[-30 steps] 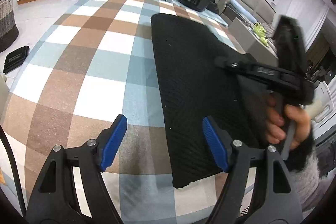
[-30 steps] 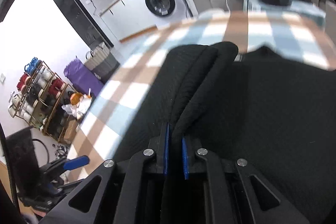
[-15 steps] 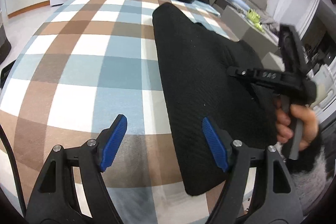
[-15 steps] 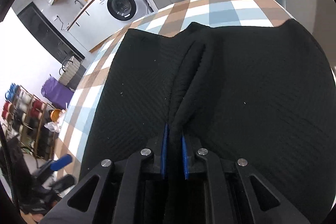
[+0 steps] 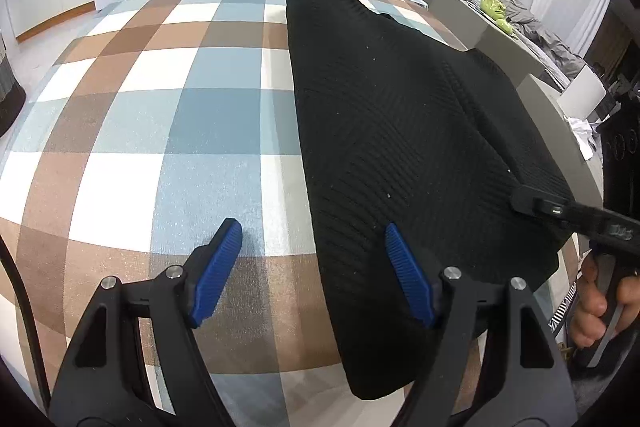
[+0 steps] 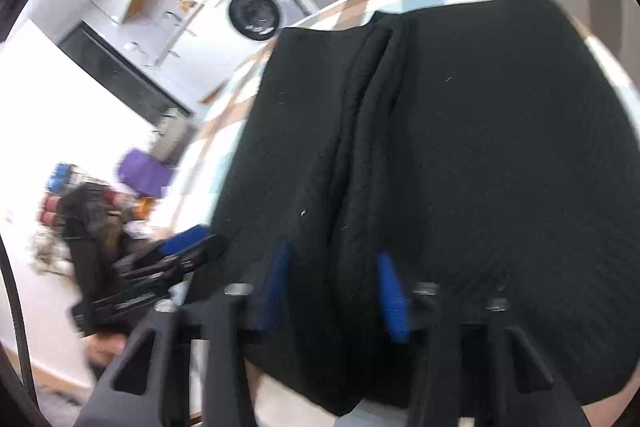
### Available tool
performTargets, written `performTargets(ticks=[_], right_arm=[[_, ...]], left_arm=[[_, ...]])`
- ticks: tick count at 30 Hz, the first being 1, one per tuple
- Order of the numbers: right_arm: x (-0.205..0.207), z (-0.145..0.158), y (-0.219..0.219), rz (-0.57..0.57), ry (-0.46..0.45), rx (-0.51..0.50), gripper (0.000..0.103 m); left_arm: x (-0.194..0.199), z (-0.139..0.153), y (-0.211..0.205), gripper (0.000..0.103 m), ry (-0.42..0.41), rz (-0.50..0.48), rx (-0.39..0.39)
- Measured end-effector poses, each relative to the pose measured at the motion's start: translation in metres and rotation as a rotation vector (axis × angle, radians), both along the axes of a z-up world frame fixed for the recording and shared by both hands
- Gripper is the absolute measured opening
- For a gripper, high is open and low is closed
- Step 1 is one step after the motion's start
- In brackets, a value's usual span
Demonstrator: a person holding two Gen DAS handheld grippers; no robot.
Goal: Fold small clothes
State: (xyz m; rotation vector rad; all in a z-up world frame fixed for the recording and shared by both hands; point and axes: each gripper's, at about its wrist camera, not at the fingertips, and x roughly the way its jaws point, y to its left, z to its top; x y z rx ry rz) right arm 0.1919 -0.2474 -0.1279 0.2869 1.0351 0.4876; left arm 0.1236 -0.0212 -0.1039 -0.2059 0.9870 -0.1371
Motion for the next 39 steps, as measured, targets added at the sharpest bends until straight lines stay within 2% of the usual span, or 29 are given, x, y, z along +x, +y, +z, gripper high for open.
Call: performTargets(ticks=[2,5,8,9,11,14,19,21,23,24,25,27,28,29,30,34,37,38,39], right_arm=[[-0.001,0.006,0.007,0.010,-0.022,-0.012,0.011],[-0.011,0.026,0.008,0.013,-0.079,-0.022,0.007],[-0.011,0.018,0.002,-0.016,-0.043,-0.107,0.007],[-0.009,0.010,-0.001,-0.022,-0.013,-0.103,0.007],[-0.006,0.009,-0.012,-0.045,0.003,-0.030,0.007],[-0.009,0.020,-0.020,-0.062,-0.029,-0.028,0.012],[-0.004,0.032,-0.025,-0.089,-0.059,-0.025,0.013],[0.001,0.037,-0.022,-0.066,-0.067,-0.030,0.026],[0.013,0.041,-0.019,-0.058,-0.070,-0.020,0.035],[0.020,0.042,-0.015,-0.055,-0.079,-0.015,0.035],[0.028,0.043,-0.013,-0.052,-0.080,-0.015,0.035],[0.048,0.039,-0.007,-0.040,-0.068,-0.009,0.035],[0.058,0.035,-0.004,-0.034,-0.052,-0.006,0.035],[0.067,0.032,0.001,-0.033,-0.039,-0.010,0.035],[0.076,0.029,0.004,-0.030,-0.028,-0.013,0.035],[0.101,0.011,0.010,-0.039,0.016,-0.049,0.035],[0.110,0.009,0.010,-0.042,-0.013,-0.021,0.034],[0.112,0.009,0.010,-0.046,-0.022,-0.025,0.026],[0.113,0.011,0.012,-0.040,-0.030,-0.031,0.009]], left_arm=[[-0.001,0.001,0.000,0.072,-0.002,0.004,0.010],[-0.007,0.009,-0.001,0.072,-0.023,0.010,0.030],[-0.009,0.011,0.000,0.072,-0.033,0.012,0.035],[-0.008,0.009,0.001,0.072,-0.024,0.013,0.037],[-0.006,0.007,0.002,0.072,-0.011,0.021,0.044],[-0.004,0.012,0.003,0.072,-0.030,0.015,0.056],[0.010,0.022,0.001,0.072,-0.066,-0.002,0.062],[0.016,0.027,-0.002,0.072,-0.087,-0.023,0.057],[0.023,0.031,-0.007,0.072,-0.101,-0.040,0.054],[0.027,0.033,-0.010,0.072,-0.110,-0.049,0.051],[0.030,0.034,-0.012,0.070,-0.115,-0.058,0.046],[0.035,0.035,-0.019,0.051,-0.135,-0.103,0.020],[0.038,0.034,-0.022,0.045,-0.132,-0.124,0.012],[0.040,0.032,-0.026,0.033,-0.124,-0.143,0.004],[0.044,0.028,-0.029,0.026,-0.104,-0.161,-0.003],[0.050,0.013,-0.033,0.026,-0.063,-0.164,-0.015],[0.049,0.011,-0.032,0.026,-0.068,-0.172,-0.014],[0.050,0.010,-0.032,0.026,-0.068,-0.173,-0.013],[0.050,0.010,-0.033,0.026,-0.068,-0.173,-0.011]])
